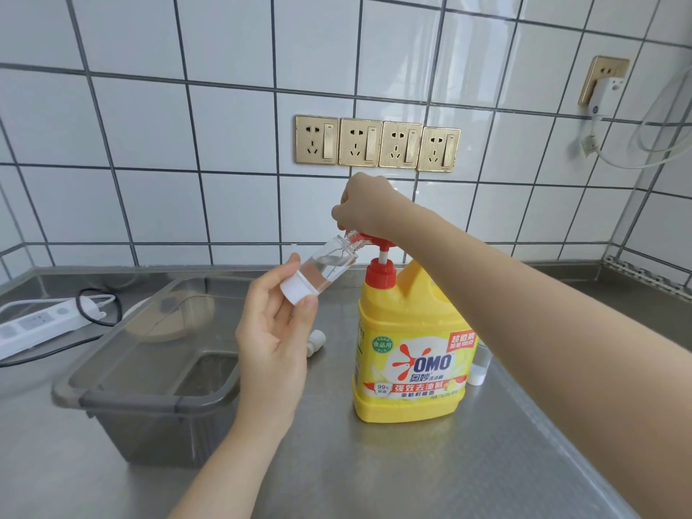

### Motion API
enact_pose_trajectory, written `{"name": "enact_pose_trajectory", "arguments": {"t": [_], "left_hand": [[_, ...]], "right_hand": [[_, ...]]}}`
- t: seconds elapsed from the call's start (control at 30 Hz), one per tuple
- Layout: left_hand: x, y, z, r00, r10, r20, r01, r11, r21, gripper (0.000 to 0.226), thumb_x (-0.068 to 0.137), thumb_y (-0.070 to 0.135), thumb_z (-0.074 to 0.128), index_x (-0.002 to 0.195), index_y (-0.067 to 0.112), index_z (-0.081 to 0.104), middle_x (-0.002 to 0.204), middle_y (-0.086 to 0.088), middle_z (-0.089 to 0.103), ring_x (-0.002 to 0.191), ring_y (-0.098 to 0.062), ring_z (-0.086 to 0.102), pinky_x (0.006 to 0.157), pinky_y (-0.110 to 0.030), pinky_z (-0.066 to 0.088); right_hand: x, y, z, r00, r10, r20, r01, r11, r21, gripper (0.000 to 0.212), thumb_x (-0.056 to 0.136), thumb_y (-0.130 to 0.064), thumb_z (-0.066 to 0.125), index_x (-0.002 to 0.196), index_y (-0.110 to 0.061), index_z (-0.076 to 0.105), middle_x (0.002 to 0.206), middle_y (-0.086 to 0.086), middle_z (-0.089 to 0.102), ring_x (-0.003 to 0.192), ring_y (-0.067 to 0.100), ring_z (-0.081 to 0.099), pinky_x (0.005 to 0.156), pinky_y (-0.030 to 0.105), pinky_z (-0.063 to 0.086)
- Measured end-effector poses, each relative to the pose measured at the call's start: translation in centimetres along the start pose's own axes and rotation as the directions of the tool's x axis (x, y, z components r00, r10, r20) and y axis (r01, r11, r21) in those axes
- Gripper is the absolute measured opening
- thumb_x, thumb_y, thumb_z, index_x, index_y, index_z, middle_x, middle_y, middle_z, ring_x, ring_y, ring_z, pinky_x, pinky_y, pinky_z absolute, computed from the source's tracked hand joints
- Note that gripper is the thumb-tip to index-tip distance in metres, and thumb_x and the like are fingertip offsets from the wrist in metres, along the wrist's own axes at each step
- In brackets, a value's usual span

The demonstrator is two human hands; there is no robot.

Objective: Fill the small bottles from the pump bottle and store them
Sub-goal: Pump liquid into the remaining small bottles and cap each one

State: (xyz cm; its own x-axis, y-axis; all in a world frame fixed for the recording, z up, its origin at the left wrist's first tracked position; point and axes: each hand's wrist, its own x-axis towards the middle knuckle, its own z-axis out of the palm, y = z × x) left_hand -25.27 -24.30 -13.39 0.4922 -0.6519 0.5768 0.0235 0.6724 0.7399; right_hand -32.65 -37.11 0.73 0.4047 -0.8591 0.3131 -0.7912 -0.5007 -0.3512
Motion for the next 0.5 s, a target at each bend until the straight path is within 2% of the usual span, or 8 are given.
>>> {"name": "enact_pose_trajectory", "arguments": {"t": [0.17, 0.27, 0.37, 0.5], "left_hand": [[0.0, -0.2, 0.1, 0.999, -0.012, -0.033, 0.012, 1.0, 0.001, 0.034, 0.092, -0.009, 0.056, 0.12, 0.009, 0.057, 0.119, 0.008, 0.069, 0.117, -0.004, 0.062, 0.093, -0.016, 0.048], [-0.1, -0.6, 0.1, 0.998, -0.024, -0.054, 0.024, 1.0, 0.008, 0.034, 0.091, -0.011, 0.057, 0.118, 0.009, 0.058, 0.121, 0.003, 0.069, 0.116, -0.006, 0.063, 0.094, -0.017, 0.048], [-0.2, -0.7, 0.1, 0.998, -0.032, -0.058, 0.032, 0.999, 0.002, 0.036, 0.09, -0.011, 0.058, 0.117, 0.013, 0.058, 0.118, 0.007, 0.071, 0.115, -0.007, 0.063, 0.092, -0.017, 0.048], [0.0, -1.2, -0.2, 0.999, -0.036, -0.039, 0.037, 0.999, 0.024, 0.037, 0.09, -0.009, 0.058, 0.12, 0.012, 0.057, 0.124, 0.0, 0.068, 0.118, -0.01, 0.062, 0.099, -0.021, 0.047]], "right_hand": [[0.2, 0.3, 1.0, 1.0, 0.028, 0.001, -0.028, 0.999, -0.02, 0.023, 0.081, -0.01, 0.048, 0.091, -0.002, 0.068, 0.059, 0.005, 0.055, 0.045, 0.019, 0.048, 0.045, 0.02, 0.037], [0.0, 0.4, 1.3, 0.999, 0.044, -0.003, -0.044, 0.998, -0.047, 0.011, 0.083, -0.011, 0.049, 0.073, -0.008, 0.053, 0.066, 0.004, 0.048, 0.051, 0.02, 0.044, 0.048, 0.022, 0.033], [0.0, 0.7, 1.5, 0.997, 0.071, -0.002, -0.071, 0.995, -0.069, 0.024, 0.086, -0.01, 0.048, 0.066, -0.012, 0.035, 0.066, 0.003, 0.044, 0.051, 0.018, 0.042, 0.048, 0.023, 0.03], [0.2, 0.9, 2.2, 0.99, 0.127, 0.055, -0.122, 0.989, -0.085, 0.023, 0.086, -0.012, 0.048, 0.066, -0.012, 0.035, 0.067, 0.004, 0.044, 0.052, 0.019, 0.04, 0.049, 0.023, 0.03]]}}
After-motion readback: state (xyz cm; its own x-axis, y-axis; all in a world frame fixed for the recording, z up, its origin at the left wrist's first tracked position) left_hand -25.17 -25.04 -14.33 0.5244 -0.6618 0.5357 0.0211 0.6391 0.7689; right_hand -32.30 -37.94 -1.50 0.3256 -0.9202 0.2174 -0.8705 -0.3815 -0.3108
